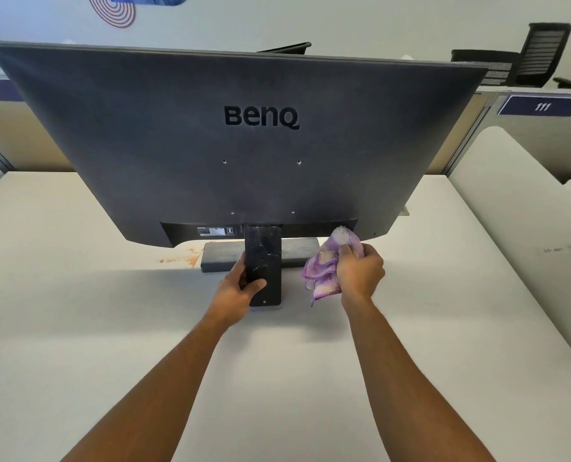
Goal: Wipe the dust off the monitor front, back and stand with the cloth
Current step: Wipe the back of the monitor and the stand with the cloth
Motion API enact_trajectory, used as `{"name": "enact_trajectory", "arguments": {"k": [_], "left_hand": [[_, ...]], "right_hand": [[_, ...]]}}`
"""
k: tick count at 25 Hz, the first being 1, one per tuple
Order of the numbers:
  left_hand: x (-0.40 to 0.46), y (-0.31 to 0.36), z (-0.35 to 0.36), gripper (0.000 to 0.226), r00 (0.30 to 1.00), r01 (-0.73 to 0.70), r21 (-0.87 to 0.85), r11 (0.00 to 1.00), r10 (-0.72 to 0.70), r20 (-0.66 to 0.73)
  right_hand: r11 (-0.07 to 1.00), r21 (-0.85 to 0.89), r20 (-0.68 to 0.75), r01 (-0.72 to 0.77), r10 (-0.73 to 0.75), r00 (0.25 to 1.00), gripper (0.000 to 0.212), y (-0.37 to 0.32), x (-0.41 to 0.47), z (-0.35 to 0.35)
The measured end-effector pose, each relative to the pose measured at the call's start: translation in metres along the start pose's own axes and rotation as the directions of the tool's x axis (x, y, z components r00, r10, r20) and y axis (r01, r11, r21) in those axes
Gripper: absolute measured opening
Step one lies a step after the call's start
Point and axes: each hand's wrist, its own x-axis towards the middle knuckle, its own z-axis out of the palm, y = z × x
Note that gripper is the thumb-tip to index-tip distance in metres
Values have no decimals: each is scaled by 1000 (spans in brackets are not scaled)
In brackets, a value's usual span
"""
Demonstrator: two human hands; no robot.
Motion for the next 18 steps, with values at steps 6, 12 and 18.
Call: {"name": "enact_trajectory", "arguments": {"k": [6, 12, 18], "left_hand": [[0, 1, -1, 67, 1000, -6, 13, 1000, 6, 3], [-1, -1, -1, 67, 1000, -15, -7, 1000, 15, 1], [1, -2, 0, 70, 1000, -1, 34, 999, 1, -4]], "right_hand": [[960, 10, 83, 281, -281, 956, 22, -13, -21, 32], [936, 43, 247, 349, -348, 904, 19, 8, -27, 33], [921, 337, 60, -198, 189, 980, 15, 9, -2, 14]]}}
